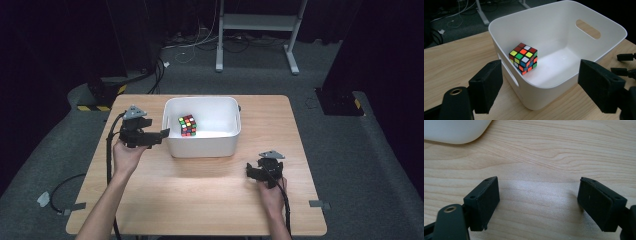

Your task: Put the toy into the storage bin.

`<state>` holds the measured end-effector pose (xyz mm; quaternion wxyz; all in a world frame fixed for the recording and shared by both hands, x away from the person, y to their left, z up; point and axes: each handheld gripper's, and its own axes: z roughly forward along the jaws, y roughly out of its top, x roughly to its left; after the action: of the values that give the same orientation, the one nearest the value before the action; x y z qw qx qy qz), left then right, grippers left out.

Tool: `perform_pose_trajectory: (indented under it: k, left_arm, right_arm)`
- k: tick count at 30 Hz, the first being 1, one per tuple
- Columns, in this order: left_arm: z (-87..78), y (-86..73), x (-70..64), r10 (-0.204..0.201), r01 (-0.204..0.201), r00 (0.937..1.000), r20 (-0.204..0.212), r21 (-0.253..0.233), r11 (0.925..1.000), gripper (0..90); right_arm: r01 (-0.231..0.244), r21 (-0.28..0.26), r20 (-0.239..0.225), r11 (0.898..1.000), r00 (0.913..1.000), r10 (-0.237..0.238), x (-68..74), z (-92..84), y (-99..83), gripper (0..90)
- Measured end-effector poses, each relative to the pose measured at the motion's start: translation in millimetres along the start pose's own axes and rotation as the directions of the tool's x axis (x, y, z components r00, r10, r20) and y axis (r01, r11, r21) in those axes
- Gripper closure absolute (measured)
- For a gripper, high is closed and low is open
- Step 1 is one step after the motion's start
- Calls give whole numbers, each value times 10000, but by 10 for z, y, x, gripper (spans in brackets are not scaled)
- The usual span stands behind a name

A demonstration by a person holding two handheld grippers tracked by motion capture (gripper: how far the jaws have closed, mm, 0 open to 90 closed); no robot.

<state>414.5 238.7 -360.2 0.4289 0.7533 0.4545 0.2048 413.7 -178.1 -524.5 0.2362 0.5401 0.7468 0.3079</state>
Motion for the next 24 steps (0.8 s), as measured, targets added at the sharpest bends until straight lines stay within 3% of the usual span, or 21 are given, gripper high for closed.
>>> perform_pose_trajectory:
  k: [24]
  left_arm:
    - [-201, -212, 60, -270, 266, 9993, -271, -175, 9995, 203]
  right_arm:
    - [0, -3, 0, 10000, 10000, 0, 0, 0, 0, 176]
